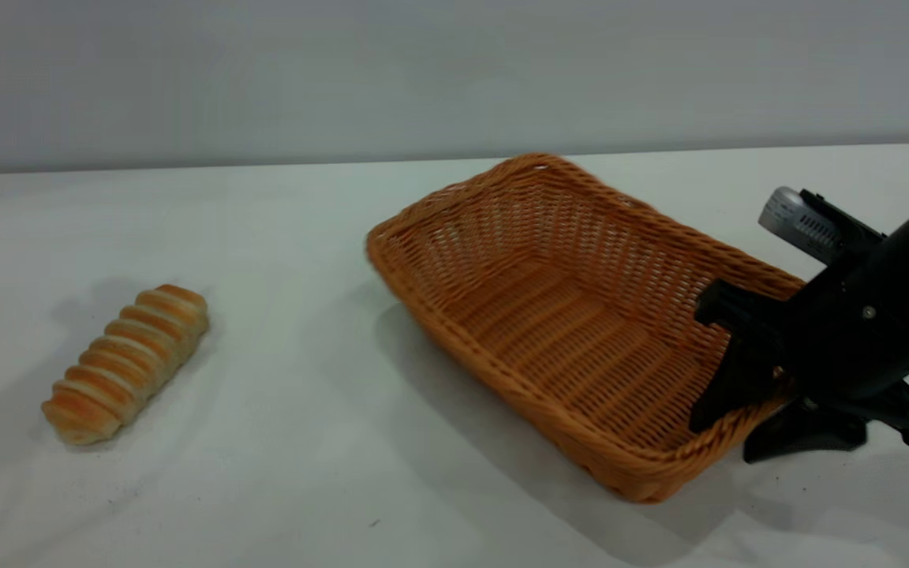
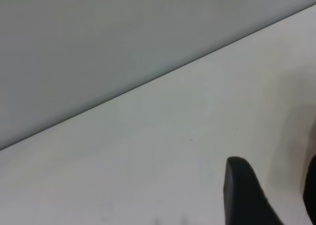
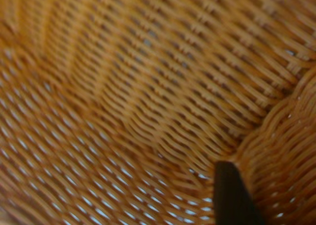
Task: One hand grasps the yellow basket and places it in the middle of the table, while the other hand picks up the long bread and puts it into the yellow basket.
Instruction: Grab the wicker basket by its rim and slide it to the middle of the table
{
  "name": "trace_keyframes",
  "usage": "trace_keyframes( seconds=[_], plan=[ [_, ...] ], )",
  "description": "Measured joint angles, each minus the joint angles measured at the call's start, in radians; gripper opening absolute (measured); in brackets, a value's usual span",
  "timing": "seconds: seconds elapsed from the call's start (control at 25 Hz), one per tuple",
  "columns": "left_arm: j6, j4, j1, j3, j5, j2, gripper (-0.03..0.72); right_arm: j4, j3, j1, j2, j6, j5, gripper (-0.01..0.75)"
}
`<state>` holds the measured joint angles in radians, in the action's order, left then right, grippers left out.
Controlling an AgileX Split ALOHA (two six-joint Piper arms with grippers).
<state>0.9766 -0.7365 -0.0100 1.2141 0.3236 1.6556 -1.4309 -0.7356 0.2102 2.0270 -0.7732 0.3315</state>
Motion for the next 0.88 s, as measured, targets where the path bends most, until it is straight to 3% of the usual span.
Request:
trace_keyframes(
  seconds=[0.16, 0.24, 0.68, 0.88],
  plan=[
    [0.0, 0.0, 0.0, 0.0, -0.002, 0.014, 0.372, -0.015, -0.005, 0.0, 0.001, -0.033, -0.002, 0.11],
    [0.0, 0.0, 0.0, 0.0, -0.002, 0.02, 0.372, -0.008, -0.005, 0.0, 0.001, -0.064, 0.0, 0.05],
    [0.001, 0.0, 0.0, 0.0, -0.009, 0.022, 0.372, 0.008, -0.027, 0.005, -0.001, -0.139, 0.071, 0.046],
    [0.001, 0.0, 0.0, 0.0, -0.008, 0.022, 0.372, 0.1, -0.114, 0.107, 0.004, -0.069, 0.073, 0.046]
  ],
)
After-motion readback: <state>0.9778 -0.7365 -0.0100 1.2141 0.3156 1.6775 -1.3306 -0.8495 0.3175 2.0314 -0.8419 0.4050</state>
